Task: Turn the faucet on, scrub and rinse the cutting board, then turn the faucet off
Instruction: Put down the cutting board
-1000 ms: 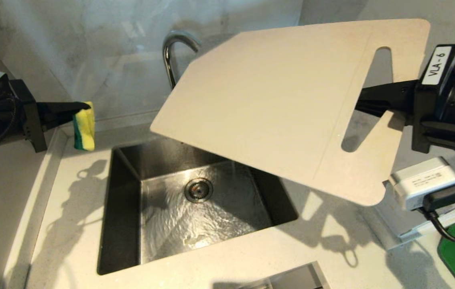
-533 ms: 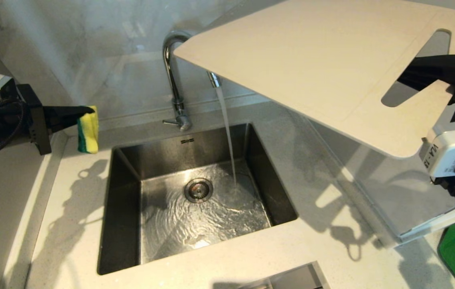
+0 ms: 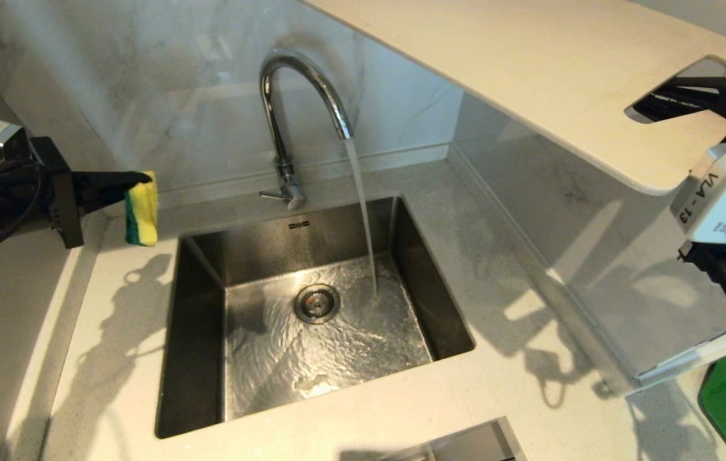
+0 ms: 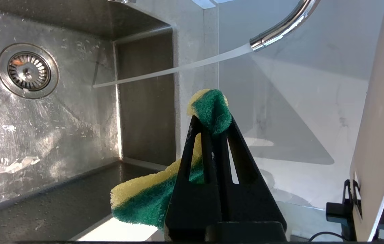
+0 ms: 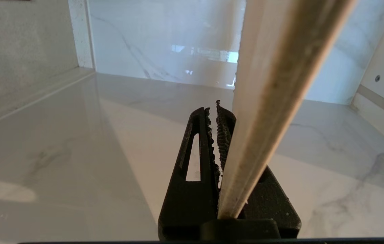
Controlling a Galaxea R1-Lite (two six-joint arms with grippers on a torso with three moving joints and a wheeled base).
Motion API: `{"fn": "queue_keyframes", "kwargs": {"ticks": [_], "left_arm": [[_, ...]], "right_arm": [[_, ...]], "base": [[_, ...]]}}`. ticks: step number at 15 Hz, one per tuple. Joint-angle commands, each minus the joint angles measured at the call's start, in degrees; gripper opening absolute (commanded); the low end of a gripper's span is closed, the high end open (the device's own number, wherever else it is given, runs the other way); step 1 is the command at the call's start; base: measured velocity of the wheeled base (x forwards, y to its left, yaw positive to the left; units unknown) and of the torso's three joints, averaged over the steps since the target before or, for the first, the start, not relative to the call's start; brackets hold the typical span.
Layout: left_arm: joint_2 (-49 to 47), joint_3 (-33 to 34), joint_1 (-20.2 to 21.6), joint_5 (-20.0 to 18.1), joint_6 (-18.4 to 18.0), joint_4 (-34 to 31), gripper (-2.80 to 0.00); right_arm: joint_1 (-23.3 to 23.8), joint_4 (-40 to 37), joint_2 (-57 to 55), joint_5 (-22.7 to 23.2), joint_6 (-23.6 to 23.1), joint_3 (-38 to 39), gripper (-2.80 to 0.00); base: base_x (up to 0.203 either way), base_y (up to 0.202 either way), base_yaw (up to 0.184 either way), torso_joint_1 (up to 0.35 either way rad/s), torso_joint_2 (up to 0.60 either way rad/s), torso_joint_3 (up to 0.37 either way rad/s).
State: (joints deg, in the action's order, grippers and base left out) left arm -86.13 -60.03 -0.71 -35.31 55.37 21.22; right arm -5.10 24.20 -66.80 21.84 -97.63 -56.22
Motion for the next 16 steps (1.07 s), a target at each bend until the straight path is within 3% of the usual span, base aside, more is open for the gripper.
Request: {"fn": "queue_keyframes", "kwargs": {"ticks": [1,3,5,7,13,16], "left_arm": [[-0.2,0.0,0.0,-0.2,0.4,0.1,-2.8],[-0.7,0.0,0.0,-0.2,0.4,0.1,-2.8],[-1.1,-0.1,0.1,-0.2,0.4,0.2,-2.8],[-1.3,-0.4,0.1,-0.2,0.4,0.1,-2.8],[-1.9,-0.4,0.1,-0.2,0.4,0.1,-2.8],[-2.0,-0.4,0.1,-0.3,0.4,0.1,-2.8]], "right_arm": [[-1.6,0.4,0.0,-0.7,-0.5,-0.4,-2.8],[-5.4,1.4,-0.2,-3.9,-0.4,-0.4,-2.8],[-10.1,1.9,-0.7,-9.5,0.2,-0.4,-2.8],[-11.9,2.2,-0.9,-15.7,1.0,-0.4,-2.8],[-12.1,2.2,-1.7,-17.4,4.3,0.9,-2.8],[-13.3,2.2,-2.0,-21.3,5.2,3.2,-2.8]], "base": [[0.0,0.0,0.0,0.0,0.0,0.0],[0.0,0.0,0.0,0.0,0.0,0.0],[0.0,0.0,0.0,0.0,0.0,0.0],[0.0,0.0,0.0,0.0,0.0,0.0],[0.0,0.0,0.0,0.0,0.0,0.0],[0.0,0.0,0.0,0.0,0.0,0.0]]}}
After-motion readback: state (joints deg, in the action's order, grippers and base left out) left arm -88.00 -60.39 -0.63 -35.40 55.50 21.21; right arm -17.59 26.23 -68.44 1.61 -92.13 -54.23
